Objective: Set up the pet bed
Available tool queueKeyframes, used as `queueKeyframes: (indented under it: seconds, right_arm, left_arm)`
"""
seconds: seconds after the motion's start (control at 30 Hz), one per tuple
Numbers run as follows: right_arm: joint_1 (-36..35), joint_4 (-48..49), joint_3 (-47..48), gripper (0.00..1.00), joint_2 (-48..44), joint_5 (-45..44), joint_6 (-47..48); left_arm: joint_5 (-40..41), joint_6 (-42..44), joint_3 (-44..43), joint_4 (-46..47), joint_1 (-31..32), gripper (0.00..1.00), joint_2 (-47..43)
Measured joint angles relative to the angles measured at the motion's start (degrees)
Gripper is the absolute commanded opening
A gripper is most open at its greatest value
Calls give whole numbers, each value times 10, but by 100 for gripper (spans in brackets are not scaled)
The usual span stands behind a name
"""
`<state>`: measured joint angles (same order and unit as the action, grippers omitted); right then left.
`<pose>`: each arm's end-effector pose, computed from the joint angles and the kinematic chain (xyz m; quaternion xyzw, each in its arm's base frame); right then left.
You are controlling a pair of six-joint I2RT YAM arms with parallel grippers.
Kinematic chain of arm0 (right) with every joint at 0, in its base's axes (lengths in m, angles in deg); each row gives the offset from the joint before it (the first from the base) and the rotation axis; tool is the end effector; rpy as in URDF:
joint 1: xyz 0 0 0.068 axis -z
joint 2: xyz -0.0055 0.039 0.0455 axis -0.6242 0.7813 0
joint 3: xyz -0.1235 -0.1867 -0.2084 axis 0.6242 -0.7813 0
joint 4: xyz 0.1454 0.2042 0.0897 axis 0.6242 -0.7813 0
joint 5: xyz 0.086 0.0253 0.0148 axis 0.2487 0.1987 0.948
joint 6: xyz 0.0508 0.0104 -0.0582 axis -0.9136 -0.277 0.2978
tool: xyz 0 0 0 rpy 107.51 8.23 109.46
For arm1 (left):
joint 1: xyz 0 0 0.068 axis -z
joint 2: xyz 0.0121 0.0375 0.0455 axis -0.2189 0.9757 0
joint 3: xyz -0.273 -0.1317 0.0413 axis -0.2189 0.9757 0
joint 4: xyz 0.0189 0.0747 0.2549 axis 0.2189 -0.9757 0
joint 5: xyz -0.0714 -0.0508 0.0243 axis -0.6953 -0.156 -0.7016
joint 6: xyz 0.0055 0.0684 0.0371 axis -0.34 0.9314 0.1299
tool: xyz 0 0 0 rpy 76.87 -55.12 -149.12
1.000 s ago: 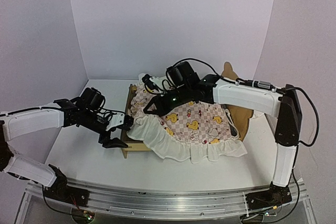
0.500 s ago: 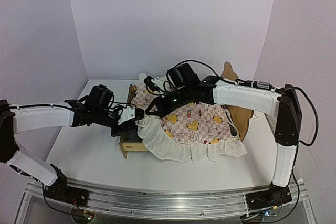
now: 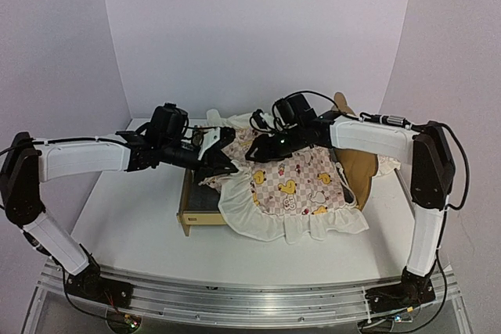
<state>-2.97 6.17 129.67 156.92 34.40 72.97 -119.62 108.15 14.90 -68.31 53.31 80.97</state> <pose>0.3609 0.3413 0.2696 -0.2546 0.8632 0.2956 0.3203 0.2550 -0.2757 0.2891 0.6054 0.5679 -0.3429 0.4398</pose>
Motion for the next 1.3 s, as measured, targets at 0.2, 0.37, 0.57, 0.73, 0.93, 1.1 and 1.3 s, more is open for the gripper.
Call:
queueKeyframes:
  seconds: [0.2,0.37,0.57,0.73,0.93,1.1,1.3]
  right_arm:
    - [-11,-38,-84,55,-110,-97,5]
    - [-102,-16,-160,60,-251,-134,26]
    - [-166,71,-215,72,-241,-158,-18]
    - [-163,126,-215,75,-150,-192,-75]
    - [-162,170,-188,49,-78,-250,-147]
    - [-162,188,-186,6,-72,-300,-189]
    - [-149,207,-219,0,-74,-343,-215]
  left_arm:
    - [-8,-62,-29,7,0,0,36]
    - [-8,-98,-62,12,-3,0,52]
    - [-9,-113,-77,21,-6,0,57]
    - [-9,-113,-77,21,-6,0,60]
    - [-3,-117,-77,20,-10,0,61]
    - [-3,-119,-77,27,-10,0,61]
    - [-4,-113,-77,28,-10,31,61]
